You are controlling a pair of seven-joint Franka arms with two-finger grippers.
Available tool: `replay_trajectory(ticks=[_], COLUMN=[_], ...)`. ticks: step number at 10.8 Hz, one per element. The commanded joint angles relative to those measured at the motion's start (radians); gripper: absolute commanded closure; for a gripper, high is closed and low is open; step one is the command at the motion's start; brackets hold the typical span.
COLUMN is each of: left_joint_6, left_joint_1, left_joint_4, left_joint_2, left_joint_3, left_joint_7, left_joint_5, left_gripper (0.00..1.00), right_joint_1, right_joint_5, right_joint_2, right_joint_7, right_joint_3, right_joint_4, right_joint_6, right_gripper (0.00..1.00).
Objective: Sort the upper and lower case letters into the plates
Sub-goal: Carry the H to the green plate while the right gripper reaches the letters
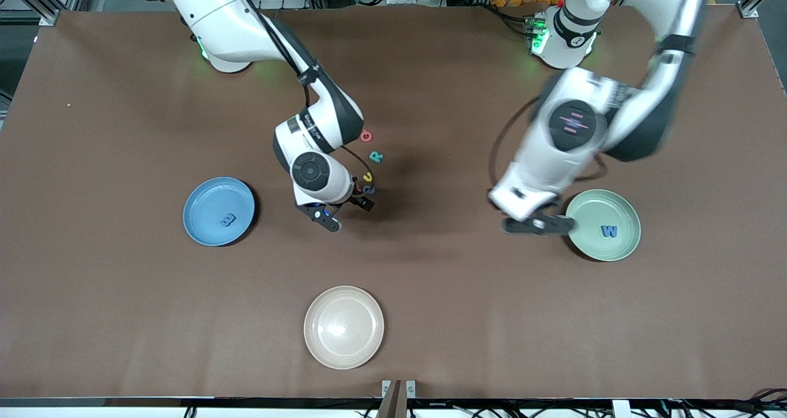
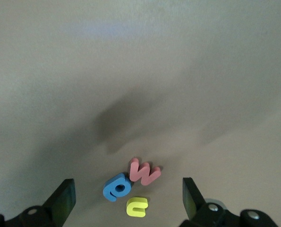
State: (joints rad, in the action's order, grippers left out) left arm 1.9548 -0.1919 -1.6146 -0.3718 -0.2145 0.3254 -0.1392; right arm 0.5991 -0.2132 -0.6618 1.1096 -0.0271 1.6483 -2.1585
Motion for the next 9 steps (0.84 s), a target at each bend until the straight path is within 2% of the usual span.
replay_trajectory(ticks=[1, 2, 5, 7, 9], left_joint_6=[-0.005, -0.004, 0.039, 0.079, 0.099], left_joint_1=[0.161, 0.184, 0.186, 0.189, 0.189], left_joint_4=[-0.083, -0.09, -0.099, -0.099, -0.099], left_joint_2=[0.048, 0.033, -0.076, -0.142, -0.186], left_joint_3=[-0.008, 0.01, 0.151, 0.194, 0.217], left_joint_7=[-0.348, -0.441, -0.575, -0.58, -0.577], left_joint_5=[-0.008, -0.008, -0.005, 0.048, 0.088], left_gripper=[1.0, 1.0, 1.0, 1.0, 1.0], right_joint_1=[-0.001, -0.004, -0.016, -0.006, 0.004], right_joint_5=[-0.009, -0.011, -0.012, -0.046, -0.051], right_joint_2=[0.004, 0.004, 0.002, -0.004, -0.002], right_joint_7=[0.038, 0.094, 0.29, 0.378, 0.383], right_joint_3=[0.004, 0.004, 0.004, 0.004, 0.004], right_joint_4=[0.036, 0.062, 0.097, 0.1, 0.102], right_joint_6=[-0.017, -0.064, -0.152, -0.179, -0.175], right_gripper=[0.0, 0.0, 0.0, 0.0, 0.0])
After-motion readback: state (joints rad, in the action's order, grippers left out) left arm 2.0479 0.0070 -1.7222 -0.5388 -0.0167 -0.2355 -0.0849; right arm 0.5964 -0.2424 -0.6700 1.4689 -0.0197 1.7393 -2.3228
